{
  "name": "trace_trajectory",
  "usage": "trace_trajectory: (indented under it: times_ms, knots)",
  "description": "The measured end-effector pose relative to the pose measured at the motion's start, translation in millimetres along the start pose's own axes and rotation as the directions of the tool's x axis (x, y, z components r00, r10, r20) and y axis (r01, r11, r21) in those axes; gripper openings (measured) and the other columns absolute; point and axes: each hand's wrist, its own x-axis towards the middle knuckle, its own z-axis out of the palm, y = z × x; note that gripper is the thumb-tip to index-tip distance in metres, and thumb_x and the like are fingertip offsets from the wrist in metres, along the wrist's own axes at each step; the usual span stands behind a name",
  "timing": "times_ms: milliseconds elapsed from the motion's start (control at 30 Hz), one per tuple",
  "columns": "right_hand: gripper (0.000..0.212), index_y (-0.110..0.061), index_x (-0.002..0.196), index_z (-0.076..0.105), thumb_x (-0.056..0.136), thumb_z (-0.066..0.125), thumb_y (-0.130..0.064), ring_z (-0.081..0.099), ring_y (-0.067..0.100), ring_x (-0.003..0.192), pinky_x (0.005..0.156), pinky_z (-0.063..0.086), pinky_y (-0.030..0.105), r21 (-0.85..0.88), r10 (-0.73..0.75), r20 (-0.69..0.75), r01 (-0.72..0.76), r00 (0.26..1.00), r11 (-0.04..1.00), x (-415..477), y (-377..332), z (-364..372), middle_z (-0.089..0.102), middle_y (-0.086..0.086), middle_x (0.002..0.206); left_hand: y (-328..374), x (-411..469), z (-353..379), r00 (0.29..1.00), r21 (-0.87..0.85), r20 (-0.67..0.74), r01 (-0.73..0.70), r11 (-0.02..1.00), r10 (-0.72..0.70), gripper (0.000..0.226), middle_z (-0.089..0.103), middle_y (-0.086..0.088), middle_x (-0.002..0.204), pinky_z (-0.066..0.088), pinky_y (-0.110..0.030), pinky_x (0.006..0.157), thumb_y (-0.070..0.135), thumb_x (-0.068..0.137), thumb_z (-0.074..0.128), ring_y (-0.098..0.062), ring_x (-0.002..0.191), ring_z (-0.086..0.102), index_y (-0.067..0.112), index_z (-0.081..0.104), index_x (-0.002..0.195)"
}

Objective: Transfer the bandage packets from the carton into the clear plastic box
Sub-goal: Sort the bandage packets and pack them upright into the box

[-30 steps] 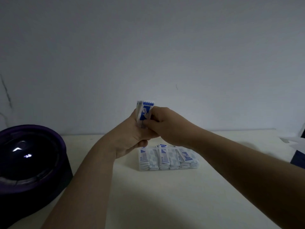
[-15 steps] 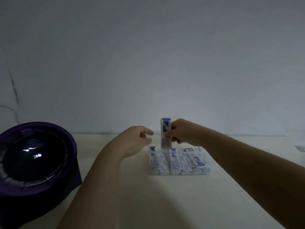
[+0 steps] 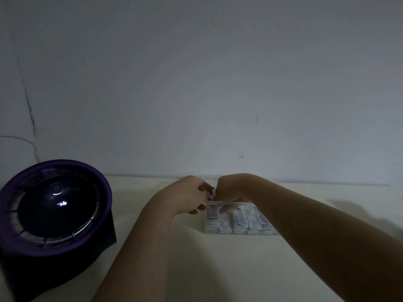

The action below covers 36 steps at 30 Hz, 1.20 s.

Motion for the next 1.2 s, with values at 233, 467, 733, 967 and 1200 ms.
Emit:
trace_trajectory:
  times_ms: [233,467,733,967,1200]
  knots:
    - [0.025,0.003,0.101,0.062,0.089,0.063,-0.019,0.065,0.019,0.078,0.082,0.055,0.027,-0.015,0.040,0.028,-0.040,0.999,0.999,10,1,-1,0.069,0.016,0.104,-2,1,1,1.000,0.002,0.007,0.005,1.000,-0.005,0.031,0.062,0.002,0.102,0.050,-0.017,0.067,0.017,0.097,0.047,-0.007,0.082,0.062,0.015,0.053,0.127]
    - [0.033,-0.006,0.120,0.059,0.090,0.060,-0.022,0.063,0.015,0.081,0.071,0.049,0.019,-0.077,-0.248,-0.297,0.236,0.922,0.969,-26,20,-20,0.069,0.009,0.107,4,2,-5,0.995,0.199,-0.090,-0.022,0.980,0.040,0.036,0.054,-0.005,0.130,0.046,-0.030,0.091,0.017,0.095,0.049,-0.021,0.111,0.057,0.017,0.052,0.131]
    - [0.013,-0.019,0.096,0.071,0.084,0.066,-0.015,0.065,0.010,0.077,0.075,0.047,0.020,-0.100,-0.254,-0.703,0.261,0.664,0.960,-111,142,-25,0.071,-0.002,0.082,47,-19,21,0.787,0.256,-0.452,-0.335,0.907,0.419,0.027,0.056,0.010,0.115,0.050,-0.035,0.088,0.023,0.094,0.050,-0.008,0.092,0.059,0.030,0.057,0.119]
    - [0.035,-0.016,0.120,0.062,0.089,0.061,-0.031,0.057,0.011,0.093,0.081,0.039,0.019,-0.197,0.068,-0.374,-0.150,0.925,0.969,-137,258,-6,0.063,0.001,0.117,80,-39,96,0.709,0.201,-0.346,-0.584,0.787,0.615,0.018,0.063,0.018,0.086,0.053,-0.035,0.075,0.018,0.090,0.056,-0.006,0.075,0.060,0.034,0.064,0.094]
    - [0.030,-0.015,0.115,0.067,0.092,0.050,-0.024,0.056,0.021,0.105,0.083,0.040,0.025,-0.340,-0.034,-0.394,-0.111,0.918,0.934,-147,265,17,0.063,0.007,0.116,62,-29,151,0.832,0.270,-0.121,-0.497,0.825,0.541,0.027,0.061,0.023,0.085,0.051,-0.030,0.079,0.021,0.090,0.057,0.002,0.079,0.059,0.048,0.056,0.084]
